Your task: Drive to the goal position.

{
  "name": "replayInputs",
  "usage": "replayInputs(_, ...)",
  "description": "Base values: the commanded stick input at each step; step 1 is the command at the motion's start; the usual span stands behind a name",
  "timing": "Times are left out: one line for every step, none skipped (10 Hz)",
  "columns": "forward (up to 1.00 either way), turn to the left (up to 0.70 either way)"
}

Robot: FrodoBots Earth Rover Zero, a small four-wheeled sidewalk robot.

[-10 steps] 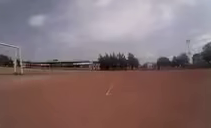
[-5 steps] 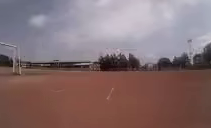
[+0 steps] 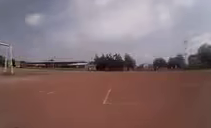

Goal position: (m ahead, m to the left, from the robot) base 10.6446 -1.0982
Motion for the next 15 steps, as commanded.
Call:
replayInputs(0.63,0.0)
replayInputs(0.63,0.0)
replayInputs(0.63,0.0)
replayInputs(0.63,0.0)
replayInputs(0.63,0.0)
replayInputs(0.63,0.0)
replayInputs(0.63,0.0)
replayInputs(0.63,0.0)
replayInputs(0.63,0.0)
replayInputs(0.63,0.0)
replayInputs(0.63,0.0)
replayInputs(0.63,0.0)
replayInputs(0.63,0.0)
replayInputs(0.63,0.0)
replayInputs(0.63,0.0)
